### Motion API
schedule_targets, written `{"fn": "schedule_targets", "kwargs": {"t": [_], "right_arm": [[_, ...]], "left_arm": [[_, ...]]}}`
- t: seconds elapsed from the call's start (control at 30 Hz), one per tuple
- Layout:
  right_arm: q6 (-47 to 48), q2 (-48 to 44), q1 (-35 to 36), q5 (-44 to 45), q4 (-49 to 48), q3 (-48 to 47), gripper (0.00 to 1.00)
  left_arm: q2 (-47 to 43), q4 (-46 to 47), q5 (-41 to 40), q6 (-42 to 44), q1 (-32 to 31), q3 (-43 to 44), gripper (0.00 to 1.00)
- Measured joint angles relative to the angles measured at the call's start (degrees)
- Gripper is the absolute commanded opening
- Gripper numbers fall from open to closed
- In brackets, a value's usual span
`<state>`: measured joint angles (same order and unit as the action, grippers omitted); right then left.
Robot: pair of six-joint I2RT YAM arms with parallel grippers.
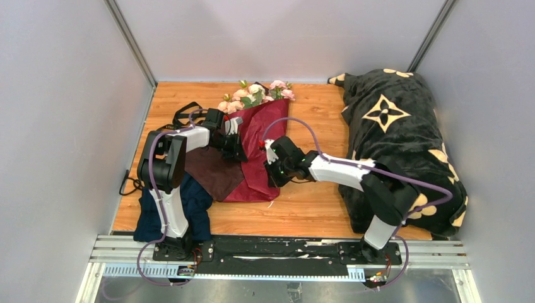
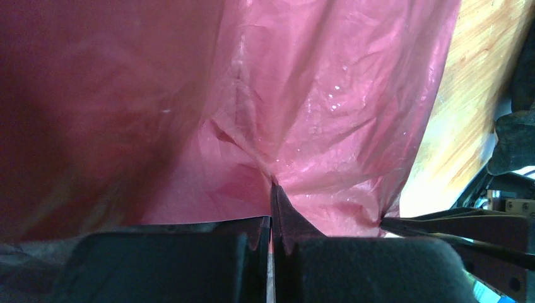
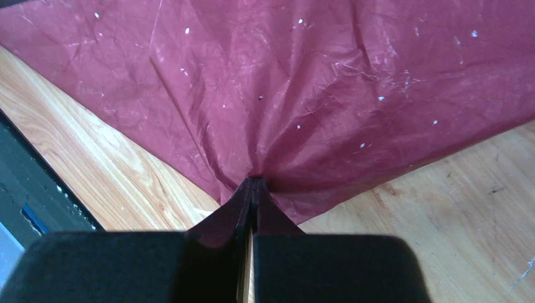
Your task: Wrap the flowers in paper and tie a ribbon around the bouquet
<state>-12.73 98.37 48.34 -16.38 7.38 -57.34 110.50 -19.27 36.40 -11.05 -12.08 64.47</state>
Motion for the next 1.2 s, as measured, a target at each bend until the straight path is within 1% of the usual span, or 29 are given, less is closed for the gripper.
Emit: {"fn": "schedule_targets", "kwargs": {"t": [0.07,0.1,0.13,0.17,0.2,0.23,0.27,0.33,0.4,0.47,0.53,0.63,0.7,0.73,0.77,0.8,0.83,0.87,0.97,1.03,1.13,1.17,1.2], "right_arm": [[-1.2,0.44,-0.48,-1.33,-1.01,2.34,0.01],[-1.31,-0.33,-0.76,-1.55,-1.16,3.04,0.07],[-1.42,-1.4,-1.09,-1.68,-0.87,4.2,0.22],[-1.53,-2.73,-1.57,-1.95,-0.09,5.46,0.32],[-1.73,-4.11,-2.29,-2.34,0.66,6.47,0.46],[-2.38,-5.38,-3.21,-2.8,1.46,7.15,0.55],[-2.93,-6.62,-4.37,-3.72,1.77,7.69,0.61],[-4.9,-9.18,-8.63,-6.16,0.81,8.2,0.69],[-7.23,-9.7,-13.18,-7.56,-2.21,7.8,0.71],[-8.74,-7.19,-16.35,-8.13,-3.52,5.35,0.72],[-10.34,-1.14,-17.79,-9.11,-5.22,0.61,0.72],[-11.87,5.49,-18.97,-9.99,-6.54,-3.3,0.71],[-13.4,8.63,-19.3,-11.74,-7.69,-5.53,0.6],[-13.84,9.7,-19.43,-12.09,-8.61,-6.54,0.46],[-14.32,10.78,-19.52,-12.61,-9.75,-7.04,0.37],[-14.93,11.72,-19.54,-13.2,-11.04,-7.1,0.25],[-15.54,12.44,-19.54,-13.79,-12.04,-6.97,0.1],[-16.41,12.9,-19.54,-13.92,-12.87,-6.58,0.01],[-18.69,12.35,-20.17,-14.75,-16.85,-3.04,0.0],[-19.8,10.32,-20.72,-14.88,-18.38,0.37,0.0],[-20.33,3.48,-22.82,-13.81,-17.97,7.19,0.0],[-20.26,0.63,-23.93,-13.33,-17.25,9.2,0.01],[-19.91,-1.9,-25.0,-12.76,-16.33,10.8,0.08]], "left_arm": [[0.0,-0.02,0.07,0.0,0.0,-0.04,0.0],[0.0,-0.02,0.07,0.0,0.0,-0.04,0.0],[0.0,-0.02,0.07,0.0,0.0,-0.04,0.0],[0.0,-0.02,0.07,0.0,0.0,-0.04,0.0],[0.0,-0.02,0.07,0.0,0.0,-0.04,0.0],[0.0,0.0,0.07,-0.02,0.0,-0.07,0.0],[0.0,0.04,0.07,-0.02,0.0,-0.11,0.0],[-0.02,0.33,0.22,-0.04,0.0,-0.31,0.0],[-0.07,0.52,0.31,-0.04,0.02,-0.46,0.0],[-0.15,0.72,0.35,-0.04,0.07,-0.63,0.0],[-0.17,0.87,0.42,-0.04,0.07,-0.72,0.0],[-0.22,1.16,0.52,-0.04,0.11,-0.94,0.0],[-0.28,1.4,0.63,-0.04,0.15,-1.09,0.0],[-0.28,1.44,0.68,-0.04,0.17,-1.16,0.0],[-0.31,1.49,0.7,-0.02,0.17,-1.16,0.0],[-0.31,1.49,0.74,0.0,0.17,-1.16,0.0],[-0.31,1.49,0.74,0.09,0.17,-1.16,0.0],[-0.31,1.44,0.76,0.2,0.15,-1.16,0.0],[-0.42,1.16,0.55,1.05,-0.48,-1.05,0.0],[-0.46,0.92,0.5,1.36,-2.01,-1.01,0.0],[-0.2,-0.42,0.13,1.55,-6.4,0.0,0.0],[0.09,-0.79,-0.17,1.64,-8.24,0.63,0.0],[0.44,-0.9,-0.28,1.62,-9.62,1.16,0.0]]}}
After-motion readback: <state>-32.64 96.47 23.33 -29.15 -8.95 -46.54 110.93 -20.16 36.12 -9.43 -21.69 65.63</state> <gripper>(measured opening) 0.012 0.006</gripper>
